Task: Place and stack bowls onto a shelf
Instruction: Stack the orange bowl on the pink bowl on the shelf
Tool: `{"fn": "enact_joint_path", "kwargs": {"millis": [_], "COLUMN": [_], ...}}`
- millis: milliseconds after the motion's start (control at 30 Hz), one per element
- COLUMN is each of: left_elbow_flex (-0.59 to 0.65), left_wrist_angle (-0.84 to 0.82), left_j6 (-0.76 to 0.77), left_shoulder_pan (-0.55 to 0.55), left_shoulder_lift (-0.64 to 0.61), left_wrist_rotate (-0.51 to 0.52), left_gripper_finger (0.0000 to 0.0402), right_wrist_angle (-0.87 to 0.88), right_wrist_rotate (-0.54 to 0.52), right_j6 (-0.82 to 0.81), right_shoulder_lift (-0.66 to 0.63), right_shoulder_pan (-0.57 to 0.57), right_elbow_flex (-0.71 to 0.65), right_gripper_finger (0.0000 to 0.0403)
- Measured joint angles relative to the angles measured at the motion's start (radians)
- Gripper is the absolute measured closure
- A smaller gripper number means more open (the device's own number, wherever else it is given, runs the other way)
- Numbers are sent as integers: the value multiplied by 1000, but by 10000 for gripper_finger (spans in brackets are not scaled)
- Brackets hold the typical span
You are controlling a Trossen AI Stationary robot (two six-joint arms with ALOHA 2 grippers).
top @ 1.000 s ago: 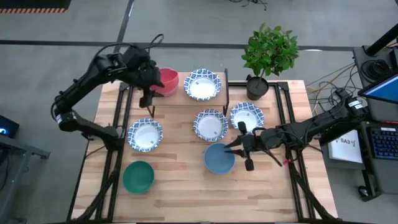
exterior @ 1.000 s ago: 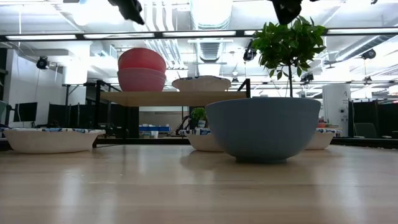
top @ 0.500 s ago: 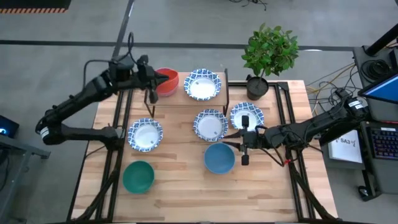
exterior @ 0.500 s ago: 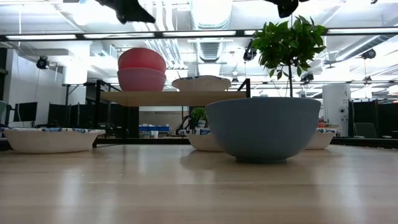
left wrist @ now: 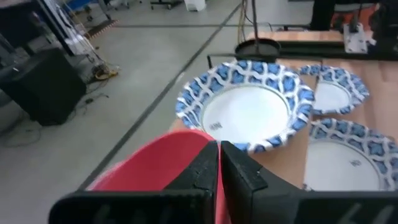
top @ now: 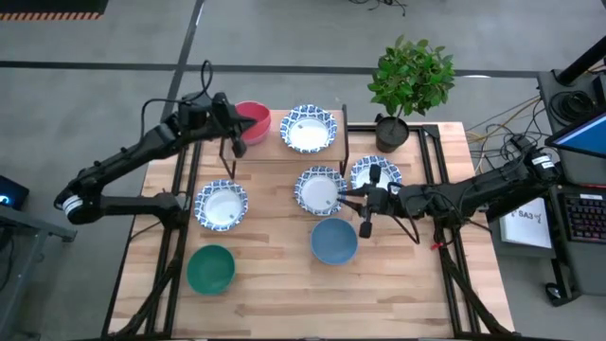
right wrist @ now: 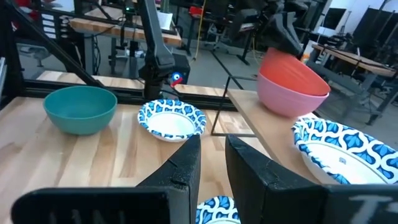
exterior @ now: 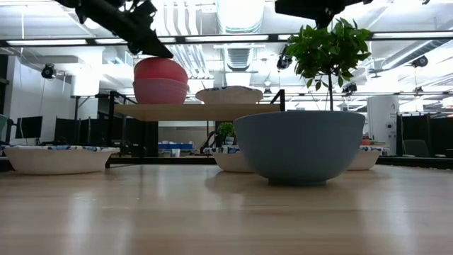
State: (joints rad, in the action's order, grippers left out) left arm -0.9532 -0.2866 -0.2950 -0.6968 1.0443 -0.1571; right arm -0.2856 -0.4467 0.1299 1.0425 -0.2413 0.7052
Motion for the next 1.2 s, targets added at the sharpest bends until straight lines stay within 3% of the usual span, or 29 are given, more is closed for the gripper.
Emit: {"fn": "enact_joint_path", "kwargs": {"millis": [733,1000,1200], "left_elbow_flex": [18,12,62], "left_wrist_angle": [-64,-157,-188], "left_j6": [105,15,37], "left_shoulder_pan": [0,-12,-14], "left_shoulder_lift": [-43,-166,-169], "left_wrist_rotate": [-12,194,229], "left_gripper_finger": [402,401,401], "right_wrist_angle": [21,20,20], "right_wrist_rotate": [0,0,-1], "right_j6": [-28,-14,-8], "right_shoulder_lift": [0,0,0], "right_shoulder_pan": [0,0,0], "right_elbow_flex": [1,0,0], "right_gripper_finger": [337,337,337]}}
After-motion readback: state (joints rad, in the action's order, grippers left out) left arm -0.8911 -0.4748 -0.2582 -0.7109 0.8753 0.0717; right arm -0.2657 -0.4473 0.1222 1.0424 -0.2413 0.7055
